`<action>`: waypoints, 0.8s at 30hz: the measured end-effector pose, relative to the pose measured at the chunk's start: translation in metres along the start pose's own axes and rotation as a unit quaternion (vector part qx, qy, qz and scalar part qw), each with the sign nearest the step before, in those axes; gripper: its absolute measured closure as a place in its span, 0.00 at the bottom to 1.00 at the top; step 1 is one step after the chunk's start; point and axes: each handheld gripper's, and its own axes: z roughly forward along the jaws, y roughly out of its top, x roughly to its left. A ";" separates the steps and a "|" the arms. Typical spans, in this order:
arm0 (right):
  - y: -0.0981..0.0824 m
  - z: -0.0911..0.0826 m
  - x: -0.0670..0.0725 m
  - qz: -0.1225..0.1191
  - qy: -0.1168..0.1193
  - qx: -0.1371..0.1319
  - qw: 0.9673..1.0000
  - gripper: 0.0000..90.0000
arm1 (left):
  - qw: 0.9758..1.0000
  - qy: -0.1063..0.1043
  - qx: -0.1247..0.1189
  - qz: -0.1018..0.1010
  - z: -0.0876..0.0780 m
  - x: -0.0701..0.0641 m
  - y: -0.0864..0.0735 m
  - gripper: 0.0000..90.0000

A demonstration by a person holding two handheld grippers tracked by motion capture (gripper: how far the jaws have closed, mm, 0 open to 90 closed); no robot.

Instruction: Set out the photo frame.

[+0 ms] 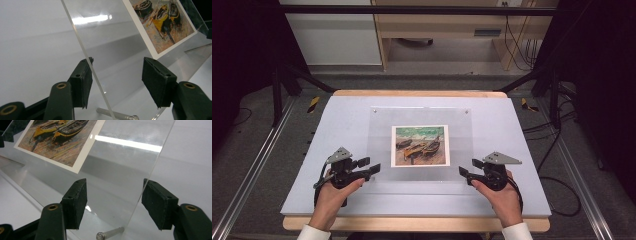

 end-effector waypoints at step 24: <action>-0.005 -0.005 0.002 -0.003 -0.003 -0.007 1.000 0.46 | 1.000 0.001 -0.001 -0.002 -0.005 -0.001 -0.002 0.50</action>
